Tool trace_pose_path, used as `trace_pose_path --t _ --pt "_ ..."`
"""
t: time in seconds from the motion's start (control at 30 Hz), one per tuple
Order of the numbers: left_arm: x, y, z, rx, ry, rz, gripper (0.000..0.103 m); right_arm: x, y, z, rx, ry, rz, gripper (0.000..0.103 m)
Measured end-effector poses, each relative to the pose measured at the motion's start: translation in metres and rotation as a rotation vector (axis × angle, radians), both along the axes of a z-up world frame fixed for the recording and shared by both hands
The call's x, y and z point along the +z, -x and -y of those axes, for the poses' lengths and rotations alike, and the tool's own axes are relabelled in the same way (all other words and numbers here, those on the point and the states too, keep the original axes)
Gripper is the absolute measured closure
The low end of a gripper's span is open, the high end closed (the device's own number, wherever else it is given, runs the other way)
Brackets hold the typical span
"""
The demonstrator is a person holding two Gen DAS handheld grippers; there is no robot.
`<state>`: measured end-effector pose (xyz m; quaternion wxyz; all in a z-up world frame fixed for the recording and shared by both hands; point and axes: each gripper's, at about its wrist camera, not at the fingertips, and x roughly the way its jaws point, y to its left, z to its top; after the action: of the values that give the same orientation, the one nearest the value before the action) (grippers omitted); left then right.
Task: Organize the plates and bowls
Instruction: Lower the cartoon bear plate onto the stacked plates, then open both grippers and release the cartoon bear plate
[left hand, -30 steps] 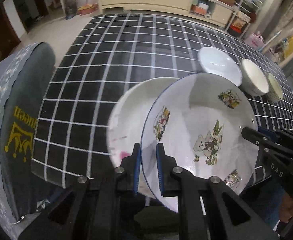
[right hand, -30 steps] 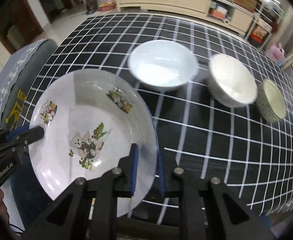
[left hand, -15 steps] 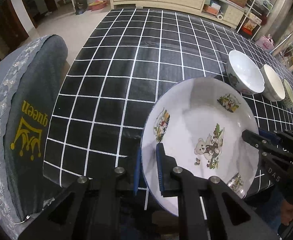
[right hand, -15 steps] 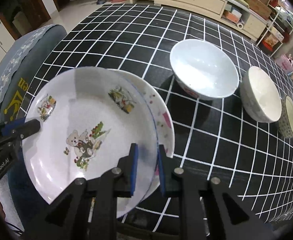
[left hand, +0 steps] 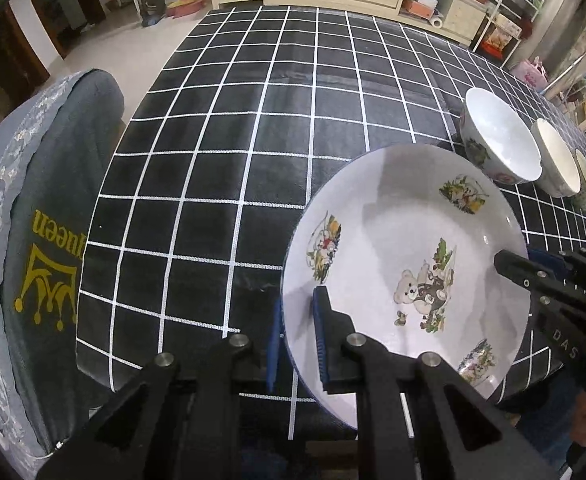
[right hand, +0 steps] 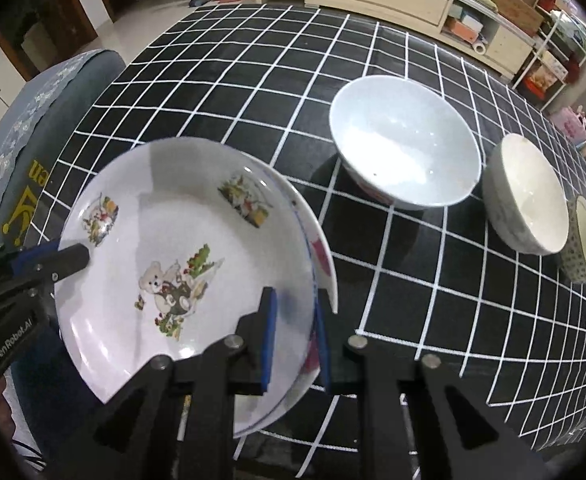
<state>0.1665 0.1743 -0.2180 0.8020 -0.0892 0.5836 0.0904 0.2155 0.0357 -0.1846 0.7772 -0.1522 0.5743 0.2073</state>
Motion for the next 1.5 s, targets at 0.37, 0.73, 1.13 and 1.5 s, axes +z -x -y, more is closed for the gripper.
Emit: trace_pose_path --t 0.37,0.73,1.13,1.5 --pt "-0.005 -0.007 0.003 -0.027 -0.015 -0.014 0.087 0.002 0.001 0.001 -0.009 0.006 -0.004 0.079" --pt "-0.007 -0.003 -0.009 -0.004 0.094 -0.010 0.075 -0.001 -0.001 0.009 -0.035 -0.141 -0.089 0.051" --pt "0.020 0.012 0.000 -0.006 0.073 0.033 0.063 0.026 0.015 0.009 -0.023 -0.094 0.002 0.030" --pt "0.073 0.008 0.035 -0.083 0.084 0.114 0.058 0.072 0.011 0.038 -0.021 -0.143 0.039 0.030"
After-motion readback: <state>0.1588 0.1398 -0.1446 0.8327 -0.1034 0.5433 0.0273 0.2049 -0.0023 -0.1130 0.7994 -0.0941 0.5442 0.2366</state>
